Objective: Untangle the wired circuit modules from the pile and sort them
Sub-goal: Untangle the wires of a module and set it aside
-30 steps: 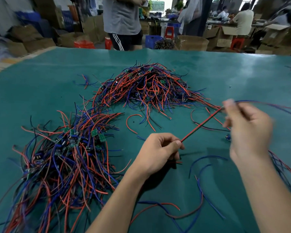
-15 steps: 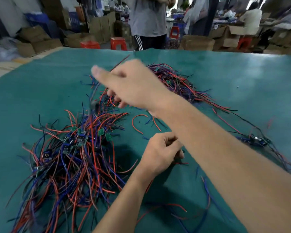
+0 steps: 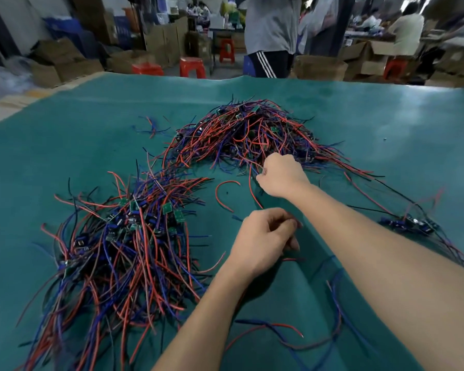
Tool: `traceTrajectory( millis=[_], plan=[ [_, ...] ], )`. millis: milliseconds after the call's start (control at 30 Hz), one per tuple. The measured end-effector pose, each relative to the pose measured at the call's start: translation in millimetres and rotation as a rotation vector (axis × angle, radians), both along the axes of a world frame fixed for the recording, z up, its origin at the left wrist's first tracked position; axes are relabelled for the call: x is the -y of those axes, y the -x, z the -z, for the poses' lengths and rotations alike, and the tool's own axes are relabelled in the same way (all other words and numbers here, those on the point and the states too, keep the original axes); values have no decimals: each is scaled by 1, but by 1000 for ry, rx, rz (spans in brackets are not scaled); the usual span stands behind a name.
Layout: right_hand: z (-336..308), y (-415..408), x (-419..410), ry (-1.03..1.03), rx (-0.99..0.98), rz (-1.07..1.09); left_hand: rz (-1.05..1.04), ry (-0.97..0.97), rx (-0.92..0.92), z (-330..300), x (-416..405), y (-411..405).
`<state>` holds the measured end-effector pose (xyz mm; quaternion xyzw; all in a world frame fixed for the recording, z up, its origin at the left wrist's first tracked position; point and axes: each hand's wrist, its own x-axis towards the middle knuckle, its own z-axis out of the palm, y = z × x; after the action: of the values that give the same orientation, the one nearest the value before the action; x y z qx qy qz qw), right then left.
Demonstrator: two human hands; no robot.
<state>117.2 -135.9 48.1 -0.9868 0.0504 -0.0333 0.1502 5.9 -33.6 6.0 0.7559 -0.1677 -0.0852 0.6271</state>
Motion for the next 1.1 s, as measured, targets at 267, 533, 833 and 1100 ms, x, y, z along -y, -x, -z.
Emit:
traceTrajectory(
  millis=[267,533,833,1100],
  plan=[
    [-17,27,39,-146,-34,-28,-76,76,-38,3,2,-2],
    [-21,120,54,-762,-155,-190,-224,266,-137,-1,5,-4],
    [3,146,40,-806,-261,-444,-264,33,-5,2,-1,-3],
    [19,129,60,-1002,106,94,-58,176,-87,-2,0,3]
  ],
)
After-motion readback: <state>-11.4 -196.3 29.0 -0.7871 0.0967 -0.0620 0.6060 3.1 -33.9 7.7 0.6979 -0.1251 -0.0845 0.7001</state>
